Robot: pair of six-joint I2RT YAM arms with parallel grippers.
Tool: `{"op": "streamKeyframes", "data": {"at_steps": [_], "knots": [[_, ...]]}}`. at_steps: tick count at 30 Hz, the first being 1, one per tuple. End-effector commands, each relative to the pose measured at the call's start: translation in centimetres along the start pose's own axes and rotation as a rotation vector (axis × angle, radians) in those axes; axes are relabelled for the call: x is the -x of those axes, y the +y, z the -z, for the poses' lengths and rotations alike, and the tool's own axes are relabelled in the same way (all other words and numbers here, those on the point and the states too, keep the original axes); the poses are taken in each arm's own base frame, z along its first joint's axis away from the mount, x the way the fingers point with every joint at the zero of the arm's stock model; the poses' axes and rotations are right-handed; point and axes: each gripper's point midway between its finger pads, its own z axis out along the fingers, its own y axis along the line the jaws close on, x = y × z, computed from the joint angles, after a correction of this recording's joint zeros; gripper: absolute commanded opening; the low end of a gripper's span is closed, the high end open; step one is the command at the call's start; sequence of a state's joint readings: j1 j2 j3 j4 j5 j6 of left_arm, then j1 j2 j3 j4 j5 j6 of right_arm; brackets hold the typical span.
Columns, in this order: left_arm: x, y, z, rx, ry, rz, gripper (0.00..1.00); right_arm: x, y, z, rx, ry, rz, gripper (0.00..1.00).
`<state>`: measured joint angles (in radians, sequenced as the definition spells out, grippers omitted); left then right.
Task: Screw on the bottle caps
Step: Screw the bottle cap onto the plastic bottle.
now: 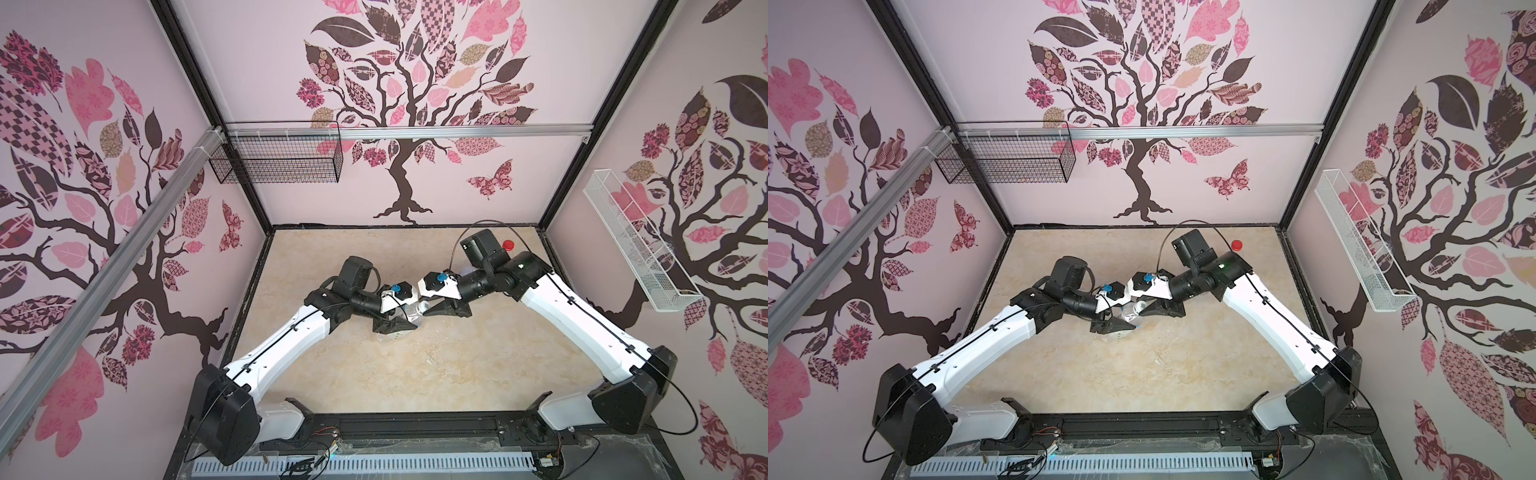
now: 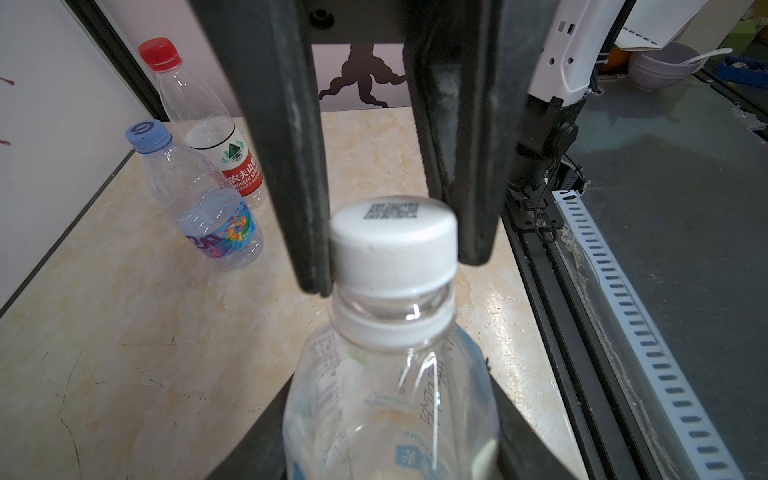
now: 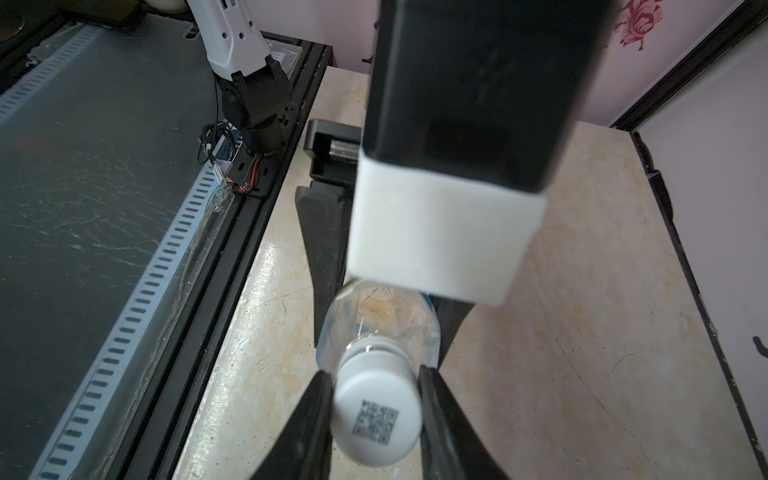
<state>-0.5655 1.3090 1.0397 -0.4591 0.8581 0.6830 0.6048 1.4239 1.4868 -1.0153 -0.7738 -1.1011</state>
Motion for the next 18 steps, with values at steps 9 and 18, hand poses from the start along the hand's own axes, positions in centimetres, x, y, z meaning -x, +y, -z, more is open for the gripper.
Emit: {"op": "streamKeyframes", "data": {"at_steps": [9,18], "knots": [[0.7,1.3,0.3,0.072,0.025,-0.033,0.34,0.1,0.3,0.1,-0.030,0.096,-0.056,0.30],[0.2,2.8,0.3,0.157,0.056,0.021,0.33,-0.3,-1.5,-0.3,-0.188,0.133,-0.050,0.30]]}}
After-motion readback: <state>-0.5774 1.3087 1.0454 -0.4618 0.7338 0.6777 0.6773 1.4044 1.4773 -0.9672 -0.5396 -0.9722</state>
